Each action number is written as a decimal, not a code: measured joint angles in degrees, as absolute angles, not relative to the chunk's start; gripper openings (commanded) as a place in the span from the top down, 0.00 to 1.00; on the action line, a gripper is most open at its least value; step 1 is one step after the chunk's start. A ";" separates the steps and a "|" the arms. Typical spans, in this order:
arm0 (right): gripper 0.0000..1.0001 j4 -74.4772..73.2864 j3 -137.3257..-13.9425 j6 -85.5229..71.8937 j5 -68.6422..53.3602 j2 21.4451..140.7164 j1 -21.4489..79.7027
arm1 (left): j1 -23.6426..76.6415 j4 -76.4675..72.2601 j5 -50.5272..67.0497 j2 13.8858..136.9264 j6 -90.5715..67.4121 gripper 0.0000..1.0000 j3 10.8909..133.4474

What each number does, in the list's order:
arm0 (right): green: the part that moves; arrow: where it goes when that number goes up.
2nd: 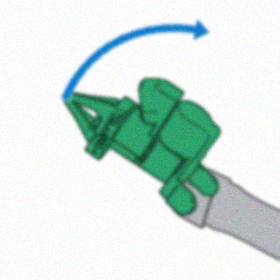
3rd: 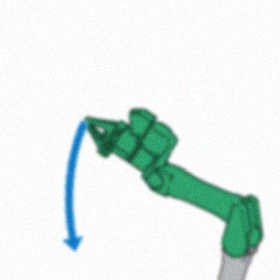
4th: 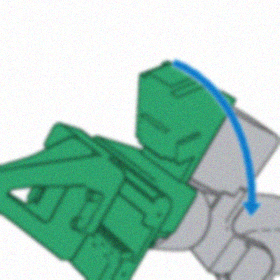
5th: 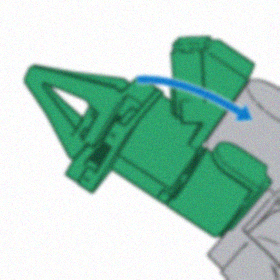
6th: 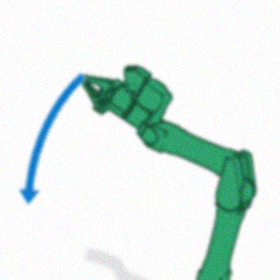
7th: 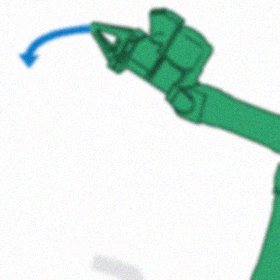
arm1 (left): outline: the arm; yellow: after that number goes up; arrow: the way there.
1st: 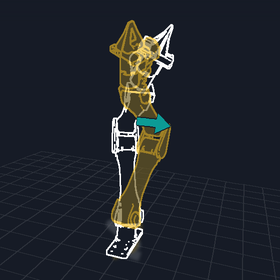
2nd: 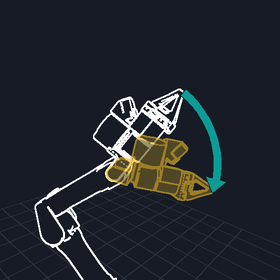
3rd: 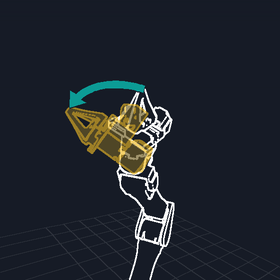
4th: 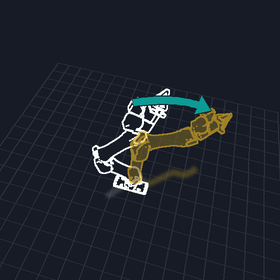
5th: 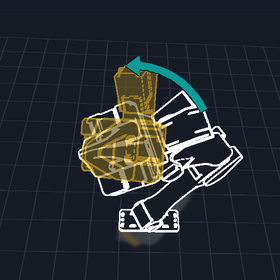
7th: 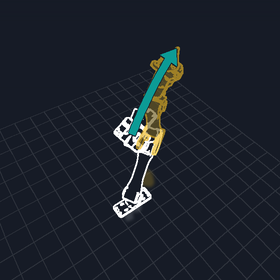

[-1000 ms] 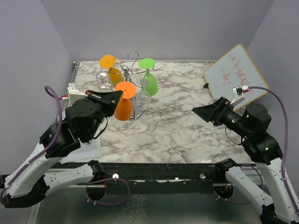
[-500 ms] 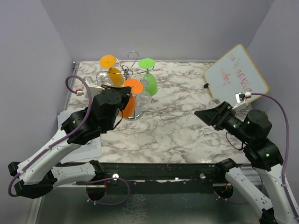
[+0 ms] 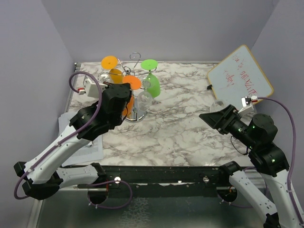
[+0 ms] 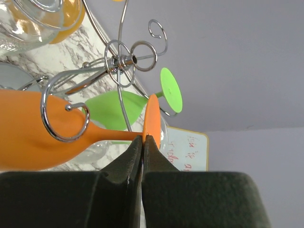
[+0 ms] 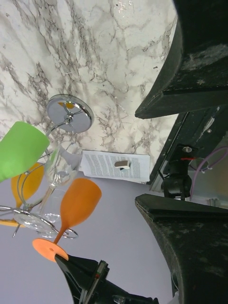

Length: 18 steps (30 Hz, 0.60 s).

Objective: Place the wine glass upside down on the wine glass rack

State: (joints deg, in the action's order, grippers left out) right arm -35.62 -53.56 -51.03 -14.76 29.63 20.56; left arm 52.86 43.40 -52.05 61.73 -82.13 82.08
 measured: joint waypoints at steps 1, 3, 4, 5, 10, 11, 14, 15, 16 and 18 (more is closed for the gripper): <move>0.30 -35.83 -53.56 -51.07 -14.55 29.45 20.56 | 52.27 43.38 -52.01 61.95 -82.08 1.00 82.08; 0.30 -36.12 -53.56 -51.24 -14.31 29.10 20.56 | 50.59 43.33 -51.68 62.50 -82.08 1.00 82.06; 0.30 -36.16 -53.56 -51.31 -14.24 28.95 20.56 | 49.45 43.13 -51.29 62.78 -82.13 1.00 81.97; 0.30 -36.16 -53.58 -51.44 -14.22 28.91 20.56 | 48.60 42.85 -50.89 62.96 -82.15 1.00 81.87; 0.30 -36.18 -53.65 -51.64 -14.15 28.97 20.56 | 44.36 42.06 -50.06 63.61 -82.39 1.00 81.49; 0.30 -36.18 -53.65 -51.66 -14.15 28.99 20.56 | 43.92 41.93 -50.04 63.61 -82.41 1.00 81.49; 0.30 -36.16 -53.65 -51.66 -14.15 29.21 20.56 | 43.11 41.45 -49.93 63.53 -82.48 1.00 81.43; 0.30 -36.16 -53.65 -51.68 -14.13 29.34 20.56 | 42.96 41.28 -49.93 63.42 -82.50 1.00 81.25; 0.30 -36.16 -53.65 -51.66 -14.15 29.52 20.56 | 42.85 41.23 -49.87 63.18 -82.50 1.00 80.95; 0.30 -36.16 -53.63 -51.68 -14.15 29.76 20.56 | 42.83 41.19 -49.71 62.52 -82.50 1.00 80.18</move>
State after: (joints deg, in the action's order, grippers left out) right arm -36.16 -53.63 -51.68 -14.15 29.76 20.56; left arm 42.83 41.19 -49.71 62.52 -82.50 80.18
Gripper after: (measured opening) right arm 0.697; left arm 0.006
